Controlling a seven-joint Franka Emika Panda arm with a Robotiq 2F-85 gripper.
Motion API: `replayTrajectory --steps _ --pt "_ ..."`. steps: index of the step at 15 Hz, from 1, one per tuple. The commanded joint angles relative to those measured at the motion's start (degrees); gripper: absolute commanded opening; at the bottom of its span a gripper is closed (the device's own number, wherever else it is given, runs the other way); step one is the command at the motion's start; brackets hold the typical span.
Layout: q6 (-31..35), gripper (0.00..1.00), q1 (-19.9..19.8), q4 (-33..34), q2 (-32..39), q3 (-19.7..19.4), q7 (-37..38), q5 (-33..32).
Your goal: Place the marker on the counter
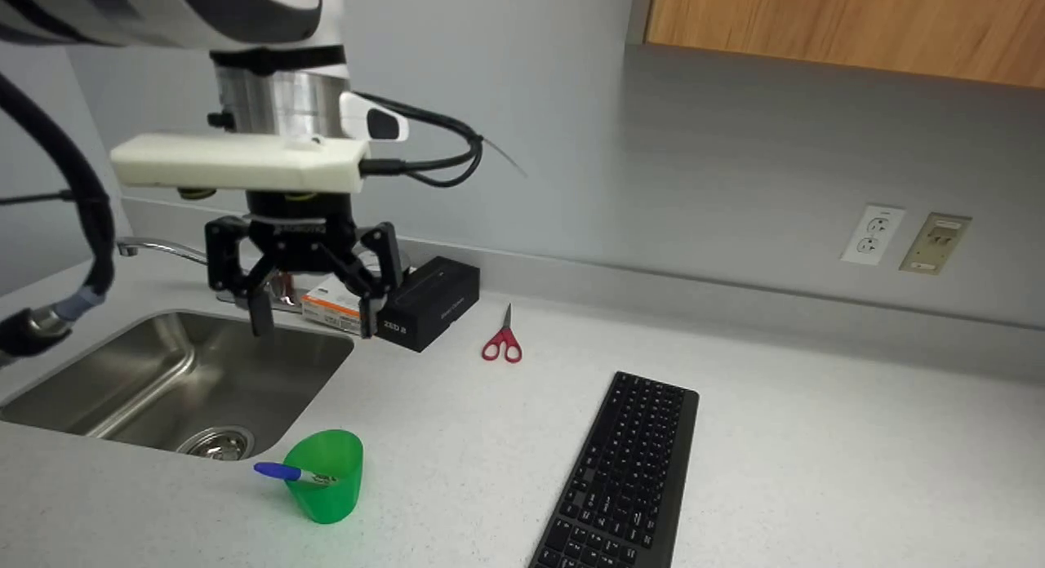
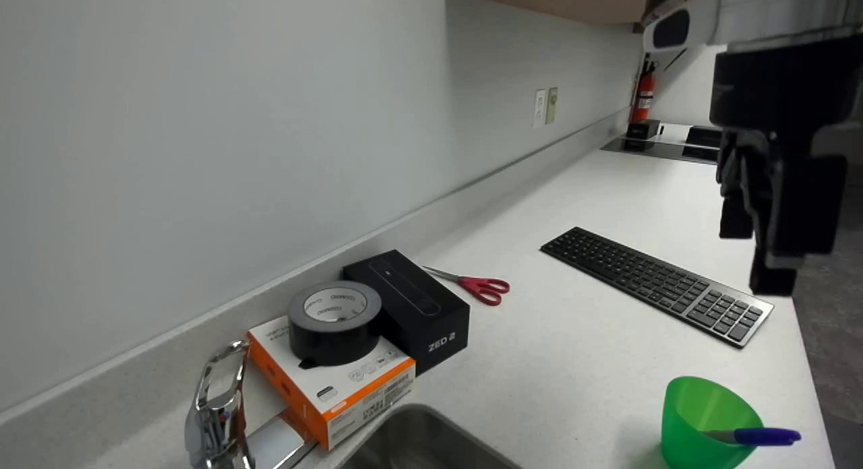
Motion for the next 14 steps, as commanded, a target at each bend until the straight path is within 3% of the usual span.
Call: replayTrajectory --steps 1,3,4,10,14 --pt "4.3 1.00 2.1 -6.8 -0.8 2.7 -0.1 -3.3" --pt "6.6 1.00 2.6 -9.1 -1.2 3.8 0.3 -5.4" --pt "4.1 1.00 2.3 -6.5 0.2 2.9 0.3 -3.4" --pt "6.0 1.00 3.0 -8.2 0.5 3.0 -1.4 -3.7" --pt "11.7 1.00 3.3 -13.6 -2.7 3.0 -1.6 -4.3"
